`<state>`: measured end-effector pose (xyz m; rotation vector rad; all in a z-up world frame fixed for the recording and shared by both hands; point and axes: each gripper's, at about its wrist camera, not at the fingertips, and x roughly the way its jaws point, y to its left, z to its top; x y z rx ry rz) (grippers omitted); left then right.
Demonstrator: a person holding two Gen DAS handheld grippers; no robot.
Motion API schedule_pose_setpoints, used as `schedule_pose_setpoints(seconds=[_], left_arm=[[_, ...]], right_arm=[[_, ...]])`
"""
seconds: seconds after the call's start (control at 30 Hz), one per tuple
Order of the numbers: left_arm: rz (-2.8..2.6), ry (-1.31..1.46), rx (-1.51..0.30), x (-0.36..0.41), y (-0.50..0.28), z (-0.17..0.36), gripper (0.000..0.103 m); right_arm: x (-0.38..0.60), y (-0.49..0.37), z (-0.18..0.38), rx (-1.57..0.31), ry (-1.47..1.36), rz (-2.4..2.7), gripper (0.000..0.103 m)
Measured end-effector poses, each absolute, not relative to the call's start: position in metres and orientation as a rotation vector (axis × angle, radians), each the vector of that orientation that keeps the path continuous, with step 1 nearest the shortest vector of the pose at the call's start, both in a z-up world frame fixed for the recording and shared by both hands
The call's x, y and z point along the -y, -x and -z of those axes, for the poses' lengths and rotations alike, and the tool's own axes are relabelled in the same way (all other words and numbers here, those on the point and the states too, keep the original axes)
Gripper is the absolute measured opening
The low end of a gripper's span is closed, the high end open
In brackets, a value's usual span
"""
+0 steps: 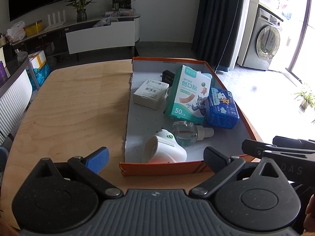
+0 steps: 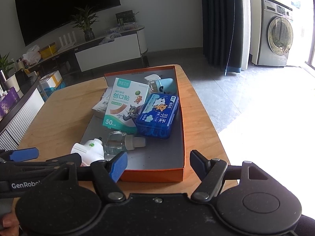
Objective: Organize rigid objects
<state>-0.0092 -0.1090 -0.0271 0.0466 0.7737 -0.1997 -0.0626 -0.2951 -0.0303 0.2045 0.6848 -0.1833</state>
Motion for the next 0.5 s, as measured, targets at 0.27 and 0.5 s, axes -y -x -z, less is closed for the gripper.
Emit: schedule_pose_setpoints(seconds=[0.27,0.5], left_arm=[[0.198,-0.045,-0.778,0.1091,0.0081,0.0278,0.103],[0.204,-0.039,-0.773,0.1077,0.0081,0.0278,0.103]], right_arm=[[0.296,0.0624,0.0317,-0.688,-0.204,0.184,0.083],[0.2958,0.0623,0.0313,-0.688,-0.204,0.182,0.083]])
